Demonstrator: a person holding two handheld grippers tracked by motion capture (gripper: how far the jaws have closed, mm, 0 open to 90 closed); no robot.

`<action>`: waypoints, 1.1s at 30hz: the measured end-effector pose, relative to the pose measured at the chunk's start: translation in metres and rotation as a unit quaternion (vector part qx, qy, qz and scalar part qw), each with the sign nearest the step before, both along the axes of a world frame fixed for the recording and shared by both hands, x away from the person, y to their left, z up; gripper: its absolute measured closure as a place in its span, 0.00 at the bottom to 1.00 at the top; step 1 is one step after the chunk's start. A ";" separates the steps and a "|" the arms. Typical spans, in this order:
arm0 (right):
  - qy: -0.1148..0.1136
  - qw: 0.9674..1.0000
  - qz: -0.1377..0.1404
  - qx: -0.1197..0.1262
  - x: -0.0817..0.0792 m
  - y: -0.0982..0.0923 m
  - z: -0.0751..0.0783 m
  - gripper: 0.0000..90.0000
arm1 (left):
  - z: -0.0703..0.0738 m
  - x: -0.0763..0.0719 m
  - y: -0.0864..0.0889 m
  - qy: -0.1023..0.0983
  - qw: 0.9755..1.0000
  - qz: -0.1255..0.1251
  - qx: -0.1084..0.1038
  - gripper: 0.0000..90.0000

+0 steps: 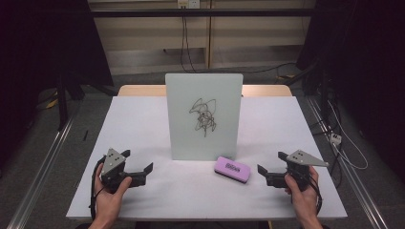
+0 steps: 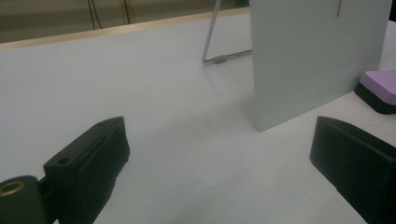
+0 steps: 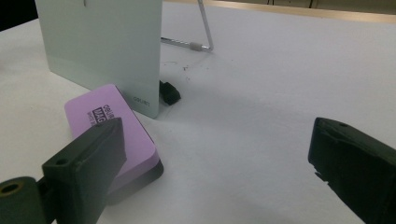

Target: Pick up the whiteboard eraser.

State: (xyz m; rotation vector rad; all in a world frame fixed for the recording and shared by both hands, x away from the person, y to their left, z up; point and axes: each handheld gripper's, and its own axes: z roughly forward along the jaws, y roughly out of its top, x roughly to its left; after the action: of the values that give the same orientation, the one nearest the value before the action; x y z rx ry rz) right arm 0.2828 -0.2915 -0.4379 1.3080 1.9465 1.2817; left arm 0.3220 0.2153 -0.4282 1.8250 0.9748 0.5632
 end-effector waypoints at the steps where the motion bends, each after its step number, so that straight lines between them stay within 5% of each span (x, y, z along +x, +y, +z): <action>1: 0.001 1.000 0.004 0.007 0.000 0.000 0.000 0.05 | 0.000 0.000 0.000 0.001 1.000 0.000 0.000 0.05; 8: -0.010 1.000 0.008 0.006 0.000 0.000 0.001 0.08 | -0.001 0.000 -0.001 0.006 1.000 0.006 -0.002 0.05; 12: 0.012 1.000 0.021 0.006 0.001 0.001 0.000 0.08 | -0.002 0.001 -0.001 0.010 1.000 0.008 0.000 0.05; 21: 0.020 0.999 0.037 0.008 0.002 0.011 0.003 0.07 | -0.002 0.000 0.000 0.013 1.000 0.006 -0.001 0.05; 33: 0.013 0.999 0.052 -0.006 0.004 0.024 0.005 0.09 | -0.004 0.001 -0.001 0.016 1.000 0.007 0.007 0.06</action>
State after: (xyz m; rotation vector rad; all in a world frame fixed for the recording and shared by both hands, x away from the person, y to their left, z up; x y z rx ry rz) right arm 0.2863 -0.2678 -0.4329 1.2373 2.0605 1.3064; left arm 0.3227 0.2143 -0.4317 1.8458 1.0080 0.5508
